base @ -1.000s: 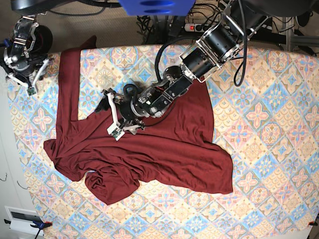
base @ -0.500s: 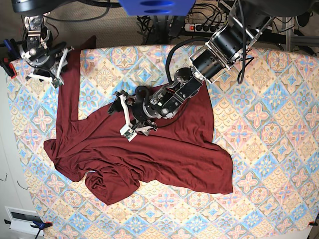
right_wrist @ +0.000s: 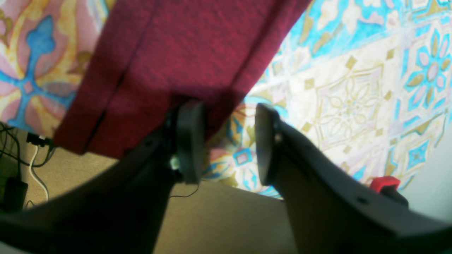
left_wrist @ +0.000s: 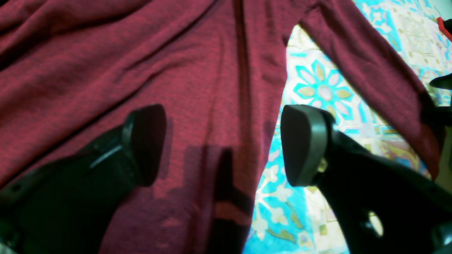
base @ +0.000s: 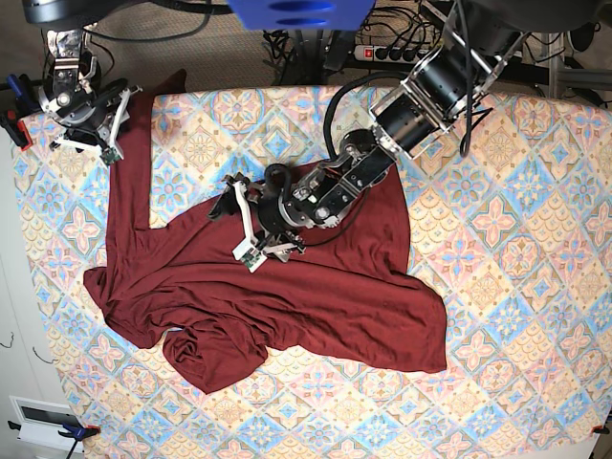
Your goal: Layout the t-shirt on the table in an organized manner, then fold the t-shirt properly
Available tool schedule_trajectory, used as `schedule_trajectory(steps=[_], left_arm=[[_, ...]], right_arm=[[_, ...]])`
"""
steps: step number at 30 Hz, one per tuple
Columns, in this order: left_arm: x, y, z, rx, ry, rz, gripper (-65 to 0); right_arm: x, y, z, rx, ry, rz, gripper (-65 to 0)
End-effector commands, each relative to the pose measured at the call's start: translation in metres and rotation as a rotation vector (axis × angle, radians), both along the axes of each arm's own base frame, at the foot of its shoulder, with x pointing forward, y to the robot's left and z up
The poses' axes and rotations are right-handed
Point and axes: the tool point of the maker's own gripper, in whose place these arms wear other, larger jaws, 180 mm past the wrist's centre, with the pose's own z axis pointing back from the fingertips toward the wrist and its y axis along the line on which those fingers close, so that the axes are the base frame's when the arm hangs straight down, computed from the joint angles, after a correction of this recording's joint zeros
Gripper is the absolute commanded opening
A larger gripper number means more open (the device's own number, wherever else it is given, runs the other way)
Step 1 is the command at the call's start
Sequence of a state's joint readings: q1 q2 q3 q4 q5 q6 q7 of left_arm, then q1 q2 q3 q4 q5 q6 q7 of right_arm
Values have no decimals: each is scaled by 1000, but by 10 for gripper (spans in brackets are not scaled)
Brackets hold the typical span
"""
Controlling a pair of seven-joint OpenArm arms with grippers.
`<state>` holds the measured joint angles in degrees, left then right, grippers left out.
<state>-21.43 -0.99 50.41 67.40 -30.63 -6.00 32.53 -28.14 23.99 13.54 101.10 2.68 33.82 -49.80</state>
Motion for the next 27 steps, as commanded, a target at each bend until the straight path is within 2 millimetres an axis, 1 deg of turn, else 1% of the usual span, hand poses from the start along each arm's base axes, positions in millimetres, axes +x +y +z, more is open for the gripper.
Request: schedule_trajectory(steps=[1, 3, 6, 8, 10, 12, 13, 16, 18, 20, 21, 23, 25, 27], left_arm=[[10, -10, 23, -51, -46, -4, -161], [8, -10, 21, -52, -40, -4, -161], [7, -13, 32, -73, -62, -13, -161], [9, -7, 33, -69, -73, -11, -161], [7, -4, 34, -70, -76, -12, -161], [5, -4, 33, -72, -74, -12, -161], [5, -4, 33, -72, -74, -12, -161], [4, -3, 31, -71, -70, -11, -161], [3, -3, 31, -71, -68, -11, -161], [-2, -3, 25, -71, -51, -11, -161], [-4, -3, 24, -71, -47, -11, -161], [-6, -3, 22, -71, -42, -11, -161], [-11, -4, 20, -72, -33, -17, -161], [-18, -8, 25, -98, -34, -24, -161]], right_arm=[[0, -9, 3, -26, 7, -4, -426], [-6, -7, -5, 17, 31, -37, -432], [-14, 1, -17, 133, 60, -101, -487], [-8, 11, -20, 228, 44, -139, -533], [6, 24, -18, 351, 8, -181, -590], [11, 28, -16, 426, -10, -216, -627], [13, 26, -12, 446, -27, -233, -643], [22, 17, 3, 461, -77, -262, -647], [28, 9, 17, 444, -116, -267, -647], [34, 2, 33, 420, -161, -264, -647], [42, -1, 44, 411, -200, -256, -647], [69, -2, 74, 400, -305, -225, -647], [91, 2, 96, 399, -381, -193, -647], [109, 3, 114, 403, -442, -173, -647]])
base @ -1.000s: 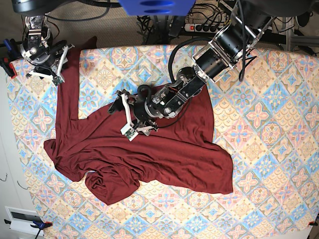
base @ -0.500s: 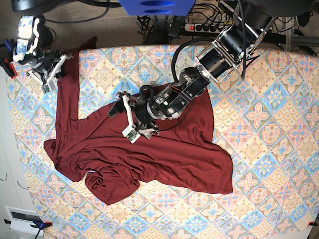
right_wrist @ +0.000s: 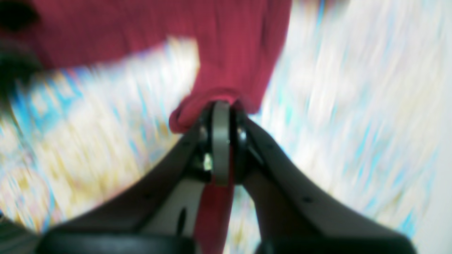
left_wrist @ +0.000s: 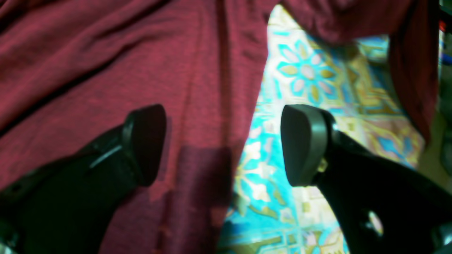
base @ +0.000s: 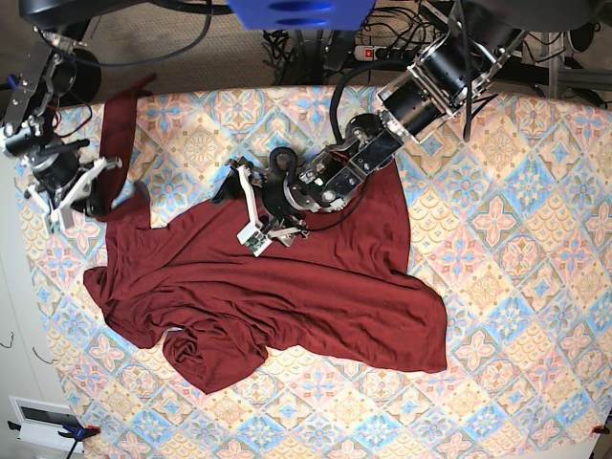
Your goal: Layout the t-shirt on the table in an organized manner, then fold the t-shirt properly
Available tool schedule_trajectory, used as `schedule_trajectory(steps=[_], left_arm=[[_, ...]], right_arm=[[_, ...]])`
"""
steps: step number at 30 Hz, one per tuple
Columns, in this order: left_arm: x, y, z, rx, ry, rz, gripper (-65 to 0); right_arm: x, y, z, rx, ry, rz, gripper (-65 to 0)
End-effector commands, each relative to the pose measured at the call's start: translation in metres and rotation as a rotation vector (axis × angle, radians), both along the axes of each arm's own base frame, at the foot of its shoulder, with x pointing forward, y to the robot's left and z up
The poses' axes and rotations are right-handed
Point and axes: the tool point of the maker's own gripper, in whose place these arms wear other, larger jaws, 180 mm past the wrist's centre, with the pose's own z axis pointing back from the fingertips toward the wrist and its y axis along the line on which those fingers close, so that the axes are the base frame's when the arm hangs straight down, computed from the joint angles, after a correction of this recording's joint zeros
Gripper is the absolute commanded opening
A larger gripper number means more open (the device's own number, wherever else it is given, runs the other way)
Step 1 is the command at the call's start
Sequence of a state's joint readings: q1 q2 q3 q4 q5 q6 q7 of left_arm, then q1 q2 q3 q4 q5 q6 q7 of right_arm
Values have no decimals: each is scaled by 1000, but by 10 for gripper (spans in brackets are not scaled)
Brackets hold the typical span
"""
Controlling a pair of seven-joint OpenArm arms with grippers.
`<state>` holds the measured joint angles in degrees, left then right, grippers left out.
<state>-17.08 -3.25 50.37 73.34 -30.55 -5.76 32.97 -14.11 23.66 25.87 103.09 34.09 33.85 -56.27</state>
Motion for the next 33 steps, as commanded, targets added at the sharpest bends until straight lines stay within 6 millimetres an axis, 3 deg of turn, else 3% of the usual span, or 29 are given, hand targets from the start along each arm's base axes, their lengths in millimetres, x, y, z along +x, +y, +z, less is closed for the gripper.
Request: schedule_trajectory(steps=[1, 5, 8, 15, 18, 23, 27, 31, 33], left_arm=[[4, -11, 28, -76, -54, -14, -161], [-8, -8, 42, -109, -81, -32, -161], [-14, -9, 41, -115, -71, -36, -158], [-19, -15, 41, -129, -60, -40, -154], [-20, -25, 48, -148, -66, -46, -154], [-24, -44, 57, -183, -55, -55, -154], [-36, -76, 50, -176, -13, -98, -153], [-52, -104, 42, -139, 3, -175, -153], [-53, -104, 28, -89, 4, -199, -153]], right_arm=[[11, -5, 17, -20, -49, 0, -647], [41, -7, 44, -32, -98, -9, -647], [59, -6, 59, -23, -142, -8, -647], [103, 17, 66, 46, -191, 51, -643], [114, 13, 52, 112, -196, 28, -631], [113, -6, 31, 43, -154, -21, -521], [106, -28, 24, -65, -117, -59, -439], [88, -54, 18, -80, -97, -134, -413], [77, -63, 14, -83, -85, -160, -413]])
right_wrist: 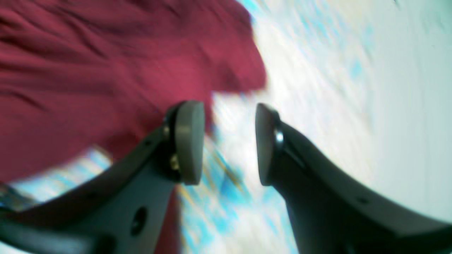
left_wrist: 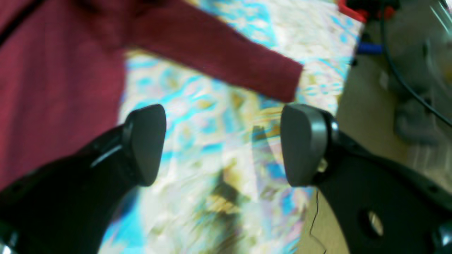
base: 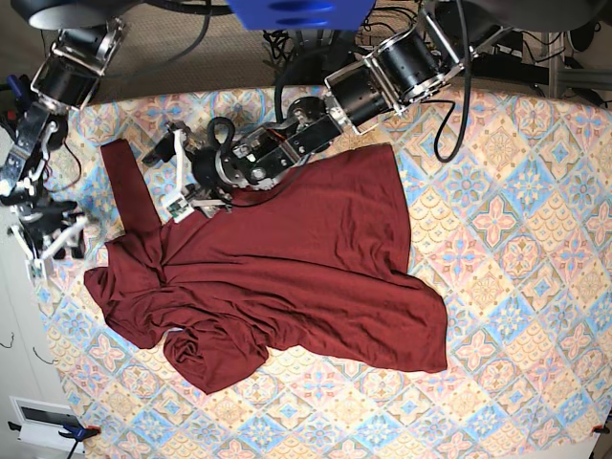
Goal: Layout the t-shirt on the table in an organized manner, then fold the t-shirt properly
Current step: 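Drag the grasped sleeve with the left gripper back across the shirt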
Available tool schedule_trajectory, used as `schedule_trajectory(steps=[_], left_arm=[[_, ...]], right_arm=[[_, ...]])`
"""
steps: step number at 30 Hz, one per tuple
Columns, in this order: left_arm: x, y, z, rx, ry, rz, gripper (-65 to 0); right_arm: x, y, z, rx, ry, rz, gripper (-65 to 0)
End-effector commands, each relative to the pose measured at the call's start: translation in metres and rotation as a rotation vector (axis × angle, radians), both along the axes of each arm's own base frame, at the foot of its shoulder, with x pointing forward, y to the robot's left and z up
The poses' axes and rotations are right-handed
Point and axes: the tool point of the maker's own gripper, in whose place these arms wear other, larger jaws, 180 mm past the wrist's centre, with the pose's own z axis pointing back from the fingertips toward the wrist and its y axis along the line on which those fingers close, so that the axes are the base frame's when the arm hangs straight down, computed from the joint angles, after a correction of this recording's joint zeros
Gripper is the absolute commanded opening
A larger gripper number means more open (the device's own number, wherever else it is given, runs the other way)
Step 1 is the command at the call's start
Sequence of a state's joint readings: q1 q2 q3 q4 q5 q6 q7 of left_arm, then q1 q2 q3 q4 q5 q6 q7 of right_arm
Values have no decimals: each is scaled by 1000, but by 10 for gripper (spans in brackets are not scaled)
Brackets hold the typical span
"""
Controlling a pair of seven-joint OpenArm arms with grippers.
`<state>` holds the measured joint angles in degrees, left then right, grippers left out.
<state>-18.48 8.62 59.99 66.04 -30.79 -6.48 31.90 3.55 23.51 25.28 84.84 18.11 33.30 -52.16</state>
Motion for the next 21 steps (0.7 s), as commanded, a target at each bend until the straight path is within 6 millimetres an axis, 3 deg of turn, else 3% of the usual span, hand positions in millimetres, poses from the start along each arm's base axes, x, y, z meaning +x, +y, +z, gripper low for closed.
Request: schedule_trajectory(steps=[1, 6, 8, 14, 21], left_arm=[[9, -3, 8, -12, -27, -1, -153], [15, -6, 15, -36, -61, 3, -153], [16, -6, 18, -50, -63, 11, -153], [18, -6, 19, -54, -63, 18, -159], [47, 12, 36, -140, -14, 161, -160]], right_arm=[[10, -6, 27, -19, -87, 8, -413], [-24, -22, 29, -105, -39, 2, -413], [-49, -31, 13, -141, 54, 9, -413], [-92, -33, -26, -133, 200, 14, -414], [-108, 4, -77, -78, 341, 121, -414]])
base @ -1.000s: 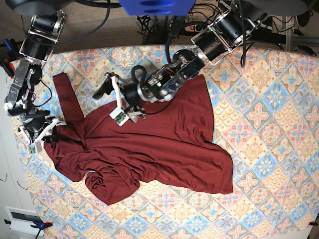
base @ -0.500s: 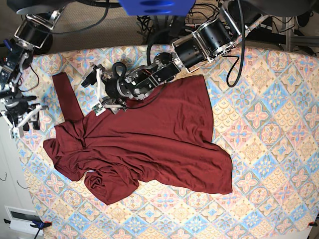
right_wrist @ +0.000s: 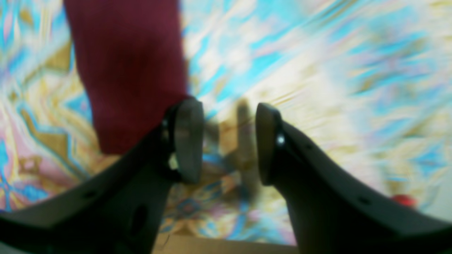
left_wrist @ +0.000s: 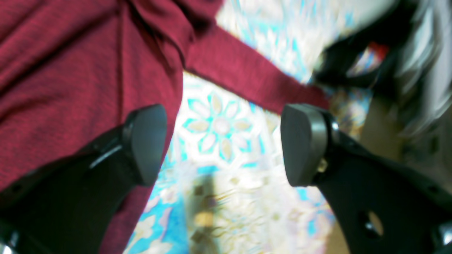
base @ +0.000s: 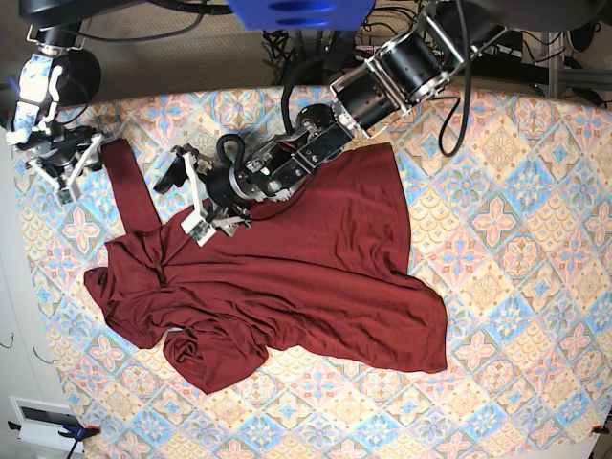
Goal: Layout the t-shirt on the table in an organized manner, then fold the t-shirt properly
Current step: 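Drag the grasped sleeve with the left gripper back across the shirt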
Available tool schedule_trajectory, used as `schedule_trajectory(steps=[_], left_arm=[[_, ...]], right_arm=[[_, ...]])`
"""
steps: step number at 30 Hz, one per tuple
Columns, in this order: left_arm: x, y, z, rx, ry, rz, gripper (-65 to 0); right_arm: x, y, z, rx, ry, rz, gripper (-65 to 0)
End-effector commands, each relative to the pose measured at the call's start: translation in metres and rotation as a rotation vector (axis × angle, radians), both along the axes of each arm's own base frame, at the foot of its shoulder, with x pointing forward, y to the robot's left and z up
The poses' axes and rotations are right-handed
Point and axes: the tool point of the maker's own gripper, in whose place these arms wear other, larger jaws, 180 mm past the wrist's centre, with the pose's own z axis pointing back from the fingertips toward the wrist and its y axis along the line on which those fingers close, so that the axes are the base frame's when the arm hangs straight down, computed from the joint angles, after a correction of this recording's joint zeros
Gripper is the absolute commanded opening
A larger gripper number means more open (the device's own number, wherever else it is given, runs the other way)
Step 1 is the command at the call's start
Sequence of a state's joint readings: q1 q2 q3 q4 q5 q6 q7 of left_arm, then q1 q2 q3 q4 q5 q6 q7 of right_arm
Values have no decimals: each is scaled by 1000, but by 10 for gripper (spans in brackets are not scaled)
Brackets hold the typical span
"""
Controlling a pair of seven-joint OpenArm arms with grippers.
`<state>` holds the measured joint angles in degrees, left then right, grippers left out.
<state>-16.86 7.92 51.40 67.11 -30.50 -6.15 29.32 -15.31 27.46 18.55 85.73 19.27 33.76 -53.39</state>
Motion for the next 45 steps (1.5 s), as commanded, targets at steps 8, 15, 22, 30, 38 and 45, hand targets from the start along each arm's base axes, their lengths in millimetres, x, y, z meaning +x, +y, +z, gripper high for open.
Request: schedule_trajectory(steps=[8, 15, 22, 30, 38, 45], left_arm=[[41, 33, 29, -107, -15, 155, -160], [36, 43, 16, -84, 4, 163, -160], [36, 45, 16, -86, 6, 167, -160], [5, 67, 19, 31, 21, 49, -160], [-51, 63, -1, 124, 58, -103, -160], [-74, 63, -22, 192, 63, -175, -162]], right_arm=[[-9, 52, -20, 40, 73, 179, -442], [-17, 158, -7, 221, 39, 428, -490], [-25, 202, 19, 249, -9, 590, -493], [9, 128, 45, 141, -118, 394, -493], [17, 99, 54, 104, -151, 317, -492], [17, 97, 54, 101, -148, 312, -493]])
